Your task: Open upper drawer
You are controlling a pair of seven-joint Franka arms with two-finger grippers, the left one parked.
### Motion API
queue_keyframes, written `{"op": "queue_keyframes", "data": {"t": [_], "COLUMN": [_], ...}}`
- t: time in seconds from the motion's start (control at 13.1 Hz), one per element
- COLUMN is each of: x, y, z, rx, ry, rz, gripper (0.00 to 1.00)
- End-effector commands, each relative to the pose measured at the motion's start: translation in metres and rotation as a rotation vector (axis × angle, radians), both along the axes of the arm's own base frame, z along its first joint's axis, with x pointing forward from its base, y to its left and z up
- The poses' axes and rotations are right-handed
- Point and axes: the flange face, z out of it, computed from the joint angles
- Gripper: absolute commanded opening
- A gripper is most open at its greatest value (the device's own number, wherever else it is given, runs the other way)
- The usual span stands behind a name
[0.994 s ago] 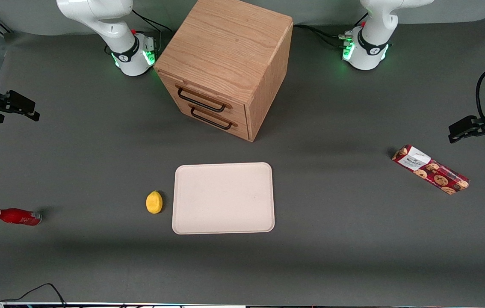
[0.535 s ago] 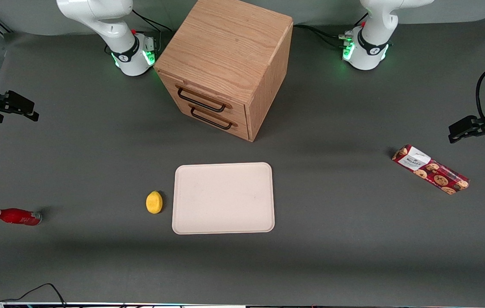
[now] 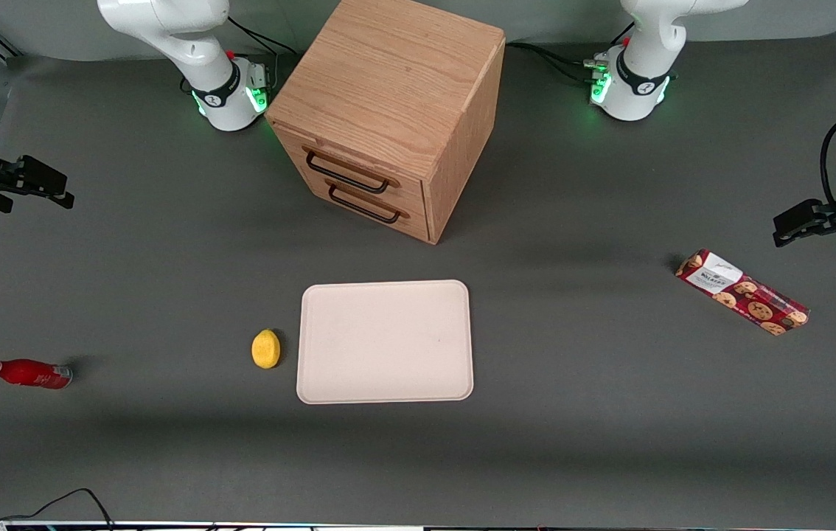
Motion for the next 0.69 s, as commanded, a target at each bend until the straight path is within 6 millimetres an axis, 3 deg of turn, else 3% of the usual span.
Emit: {"op": "queue_keyframes", "data": {"t": [0.0, 0.38, 0.61], "x": [-0.001, -0.016, -0.023], "y": [0.042, 0.152, 0.198], "z": [0.005, -0.007, -0.026], "rx": [0.015, 0.055, 0.122], "ry": [0.006, 0.052, 0.109], "rz": [0.091, 0.283, 0.347], "gripper": [1.00, 1.00, 1.00]}}
